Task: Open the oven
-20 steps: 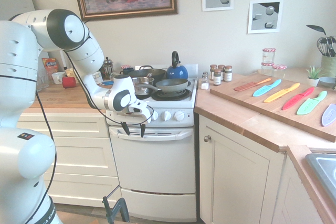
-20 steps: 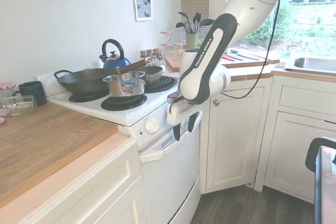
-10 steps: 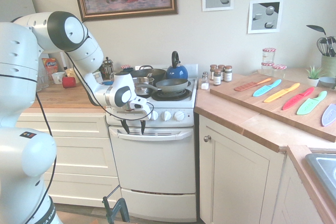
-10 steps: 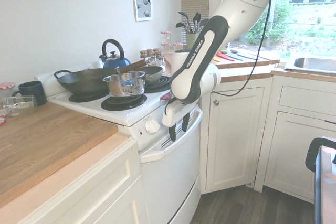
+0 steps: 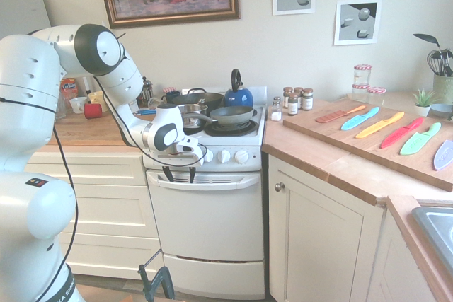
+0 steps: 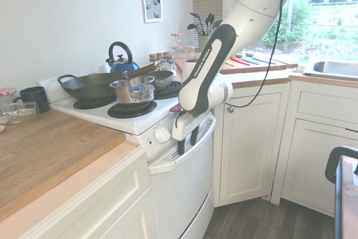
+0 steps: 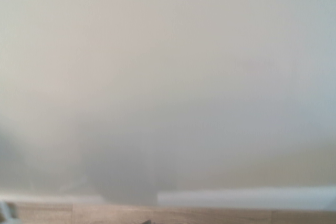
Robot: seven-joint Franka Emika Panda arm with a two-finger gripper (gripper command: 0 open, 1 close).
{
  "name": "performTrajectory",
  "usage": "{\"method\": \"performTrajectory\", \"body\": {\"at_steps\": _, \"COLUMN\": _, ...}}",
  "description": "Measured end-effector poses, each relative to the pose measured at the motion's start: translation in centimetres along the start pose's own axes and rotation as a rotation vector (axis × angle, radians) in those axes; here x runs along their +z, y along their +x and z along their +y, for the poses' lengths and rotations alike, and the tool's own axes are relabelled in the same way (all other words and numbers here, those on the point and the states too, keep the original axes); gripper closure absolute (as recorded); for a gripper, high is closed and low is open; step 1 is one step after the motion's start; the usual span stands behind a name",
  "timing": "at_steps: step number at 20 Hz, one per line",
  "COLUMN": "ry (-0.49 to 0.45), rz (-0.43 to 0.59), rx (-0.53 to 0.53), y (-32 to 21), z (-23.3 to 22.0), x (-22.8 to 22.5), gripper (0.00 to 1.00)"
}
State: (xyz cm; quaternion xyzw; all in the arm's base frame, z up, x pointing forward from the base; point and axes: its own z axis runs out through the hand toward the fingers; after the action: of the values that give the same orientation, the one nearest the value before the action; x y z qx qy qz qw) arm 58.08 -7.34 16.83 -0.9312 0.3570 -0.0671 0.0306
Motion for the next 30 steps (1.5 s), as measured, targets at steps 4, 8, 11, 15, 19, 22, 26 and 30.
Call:
{"method": "performTrajectory", "body": {"at_steps": 4, "ry": -0.014, "rz": -0.015, "rx": -0.034, "y": -0.9, "z": 3.1, "x": 0.8, "gripper": 0.00}}
{"method": "performTrajectory", "body": {"at_steps": 8, "ry": -0.083, "rz": -0.115, "rx": -0.051, "y": -5.3, "z": 8.2, "x": 3.3, "gripper": 0.00}}
{"method": "performTrajectory", "body": {"at_steps": 11, "ry": -0.099, "rz": -0.135, "rx": -0.041, "y": -6.9, "z": 10.6, "x": 3.7, "gripper": 0.00}}
{"method": "performTrajectory", "body": {"at_steps": 15, "ry": -0.101, "rz": -0.143, "rx": -0.051, "y": -8.1, "z": 13.1, "x": 3.6, "gripper": 0.00}}
{"method": "performTrajectory", "body": {"at_steps": 19, "ry": -0.088, "rz": -0.133, "rx": -0.062, "y": -8.8, "z": 13.8, "x": 1.5, "gripper": 0.00}}
{"method": "performTrajectory", "body": {"at_steps": 22, "ry": -0.044, "rz": -0.087, "rx": -0.094, "y": -8.7, "z": 12.0, "x": -3.3, "gripper": 0.00}}
{"method": "performTrajectory", "body": {"at_steps": 26, "ry": -0.002, "rz": -0.049, "rx": -0.134, "y": -8.8, "z": 9.3, "x": -8.9, "gripper": 0.00}}
{"method": "performTrajectory", "body": {"at_steps": 30, "ry": 0.002, "rz": -0.054, "rx": -0.132, "y": -9.5, "z": 8.0, "x": -9.8, "gripper": 0.00}}
